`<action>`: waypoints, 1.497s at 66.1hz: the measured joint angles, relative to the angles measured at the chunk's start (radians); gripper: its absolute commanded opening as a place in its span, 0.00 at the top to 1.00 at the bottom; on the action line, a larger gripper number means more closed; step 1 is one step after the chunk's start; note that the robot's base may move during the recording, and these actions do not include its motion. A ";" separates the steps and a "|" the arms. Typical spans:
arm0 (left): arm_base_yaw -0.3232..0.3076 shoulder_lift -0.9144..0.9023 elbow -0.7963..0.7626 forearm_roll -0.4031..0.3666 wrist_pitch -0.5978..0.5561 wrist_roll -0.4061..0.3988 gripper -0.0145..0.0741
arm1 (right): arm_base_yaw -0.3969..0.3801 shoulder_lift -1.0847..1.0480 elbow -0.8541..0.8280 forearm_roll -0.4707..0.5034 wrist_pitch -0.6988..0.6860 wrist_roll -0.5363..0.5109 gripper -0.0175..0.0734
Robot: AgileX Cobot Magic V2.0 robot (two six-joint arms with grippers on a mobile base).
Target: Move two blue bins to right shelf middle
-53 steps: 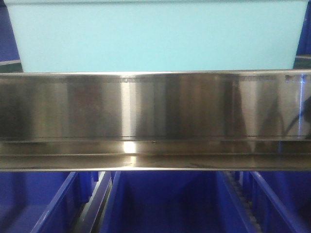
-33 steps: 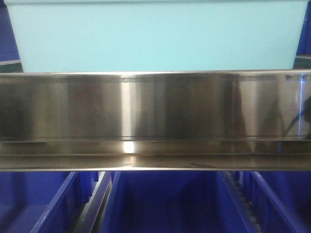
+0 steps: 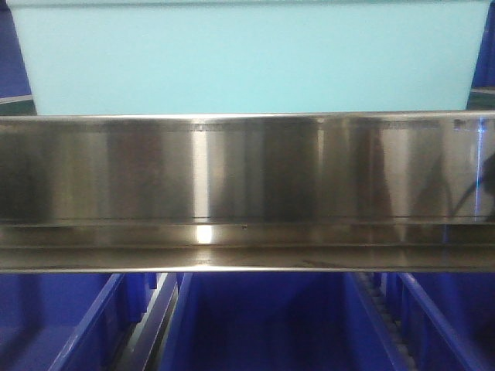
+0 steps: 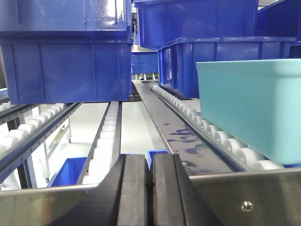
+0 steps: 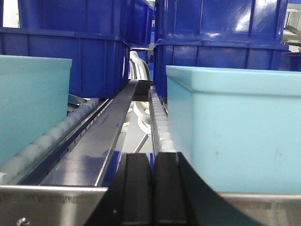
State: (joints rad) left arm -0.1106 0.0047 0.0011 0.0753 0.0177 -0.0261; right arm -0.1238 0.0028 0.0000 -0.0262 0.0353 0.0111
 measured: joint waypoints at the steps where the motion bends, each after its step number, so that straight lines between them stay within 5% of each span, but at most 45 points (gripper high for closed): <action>1: 0.000 0.000 0.000 0.000 0.000 0.000 0.96 | 0.000 0.000 0.000 0.000 0.000 0.000 0.99; 18: 0.000 0.000 -0.010 -0.003 -0.018 0.000 0.96 | 0.000 0.000 -0.007 0.000 0.020 0.000 0.99; 41: 0.000 0.111 -0.315 -0.019 0.192 0.000 0.96 | 0.000 0.014 -0.302 0.000 0.294 0.000 0.99; 63: 0.000 0.477 -0.665 -0.176 0.397 0.000 0.96 | 0.000 0.329 -0.616 0.000 0.495 0.000 0.99; 99: 0.005 0.682 -0.776 -0.189 0.378 -0.002 0.96 | 0.000 0.686 -0.816 0.133 0.579 0.000 0.96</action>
State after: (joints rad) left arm -0.1059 0.6862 -0.7753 -0.1140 0.3956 -0.0285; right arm -0.1238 0.6892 -0.8162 0.1065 0.6142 0.0111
